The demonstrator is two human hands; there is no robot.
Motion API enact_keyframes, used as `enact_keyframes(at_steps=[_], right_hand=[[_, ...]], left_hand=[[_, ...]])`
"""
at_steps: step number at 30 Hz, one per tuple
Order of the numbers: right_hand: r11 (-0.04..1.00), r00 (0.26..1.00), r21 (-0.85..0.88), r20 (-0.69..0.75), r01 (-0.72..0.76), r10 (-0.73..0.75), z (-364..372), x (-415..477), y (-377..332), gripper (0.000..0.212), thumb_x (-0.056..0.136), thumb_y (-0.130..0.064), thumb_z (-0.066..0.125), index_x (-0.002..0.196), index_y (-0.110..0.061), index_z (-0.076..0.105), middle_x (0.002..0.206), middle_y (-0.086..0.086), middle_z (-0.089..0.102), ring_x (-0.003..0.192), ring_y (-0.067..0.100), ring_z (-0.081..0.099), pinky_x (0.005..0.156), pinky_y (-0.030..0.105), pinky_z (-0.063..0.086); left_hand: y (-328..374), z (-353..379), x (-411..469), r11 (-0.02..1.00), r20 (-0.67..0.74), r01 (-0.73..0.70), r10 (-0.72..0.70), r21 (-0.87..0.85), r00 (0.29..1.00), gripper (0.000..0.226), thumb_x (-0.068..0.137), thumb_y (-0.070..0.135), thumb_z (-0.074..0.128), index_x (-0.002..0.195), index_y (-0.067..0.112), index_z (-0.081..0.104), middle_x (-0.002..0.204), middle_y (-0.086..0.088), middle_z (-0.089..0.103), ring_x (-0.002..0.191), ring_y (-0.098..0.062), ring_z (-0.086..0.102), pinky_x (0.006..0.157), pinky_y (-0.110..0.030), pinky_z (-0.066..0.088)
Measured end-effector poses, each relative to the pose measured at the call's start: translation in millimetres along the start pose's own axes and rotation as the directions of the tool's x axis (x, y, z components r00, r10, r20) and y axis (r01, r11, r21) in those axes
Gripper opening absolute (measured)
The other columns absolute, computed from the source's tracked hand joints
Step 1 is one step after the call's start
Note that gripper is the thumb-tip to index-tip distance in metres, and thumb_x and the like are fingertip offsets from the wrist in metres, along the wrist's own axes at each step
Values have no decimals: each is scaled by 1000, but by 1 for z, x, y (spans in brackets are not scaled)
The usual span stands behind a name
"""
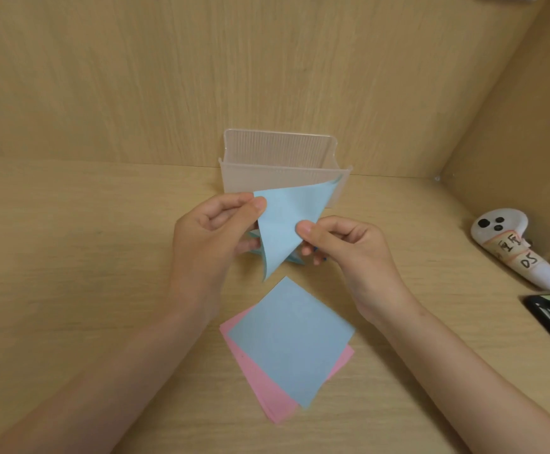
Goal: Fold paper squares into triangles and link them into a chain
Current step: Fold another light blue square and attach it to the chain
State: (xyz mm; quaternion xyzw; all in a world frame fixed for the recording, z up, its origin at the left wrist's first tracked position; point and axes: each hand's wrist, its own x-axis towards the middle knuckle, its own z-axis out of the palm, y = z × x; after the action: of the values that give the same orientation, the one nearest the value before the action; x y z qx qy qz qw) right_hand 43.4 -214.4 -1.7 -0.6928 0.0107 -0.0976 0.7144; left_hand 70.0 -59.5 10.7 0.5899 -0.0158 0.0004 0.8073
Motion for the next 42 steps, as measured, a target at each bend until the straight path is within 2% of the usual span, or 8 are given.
enact_keyframes(at_steps=[7,10,15,22,28,33,38,42], right_hand=[[999,1000,-28,17,21,-21,-5,2,-1,14,79,-12,70,67,-6,68,58,3,62,56,11,51,56,18,43],[998,999,-52,38,28,-26,-6,3,-1,14,79,-10,70,65,-8,68,57,2,62,54,8,51,56,16,43],[996,997,-79,69,40,-34,-7,3,-2,14,78,-8,71,64,-7,67,57,2,63,54,7,51,56,16,43],[998,997,-66,78,14,-9,-9,5,-1,11,77,-12,71,69,-6,68,61,5,64,57,11,55,56,19,45],[1000,996,2,83,-25,25,-9,4,-2,18,69,-25,71,72,-8,70,67,6,66,64,14,57,57,21,46],[1000,998,2,53,-15,15,-9,4,-1,15,69,-25,71,68,-10,71,63,5,65,62,12,56,58,21,44],[1000,998,7,65,-17,17,-6,2,-1,17,71,-25,70,74,-8,72,66,3,66,64,13,57,57,21,45],[1000,999,-8,45,0,0,-5,2,-1,11,75,-17,70,70,-8,70,62,6,64,61,14,55,57,20,44]], left_hand=[[7,-5,5,970,86,-122,106,208,991,15,83,7,69,94,16,70,77,-5,75,70,-11,71,62,-21,57],[7,-6,6,970,121,-101,76,223,990,15,81,7,70,96,11,70,79,-5,75,70,-11,71,62,-22,57],[5,-7,7,966,145,-77,41,248,989,12,79,8,72,92,9,72,79,-3,75,67,-11,71,59,-15,53],[5,-5,5,975,143,-69,39,209,989,7,80,3,70,87,4,71,77,0,74,62,-9,71,56,-14,51],[5,-4,3,981,130,-53,29,188,991,6,80,4,70,85,7,71,76,-1,75,64,-11,72,56,-15,52],[4,-3,3,984,110,-38,19,174,994,5,79,5,71,85,5,71,76,-3,75,63,-12,72,56,-15,52],[3,-3,4,989,59,-41,33,139,998,4,79,7,72,82,8,70,75,-4,75,66,-14,72,58,-18,55],[3,-4,4,993,68,-13,5,118,998,5,80,8,71,84,6,70,77,-7,75,69,-16,73,61,-20,56]])
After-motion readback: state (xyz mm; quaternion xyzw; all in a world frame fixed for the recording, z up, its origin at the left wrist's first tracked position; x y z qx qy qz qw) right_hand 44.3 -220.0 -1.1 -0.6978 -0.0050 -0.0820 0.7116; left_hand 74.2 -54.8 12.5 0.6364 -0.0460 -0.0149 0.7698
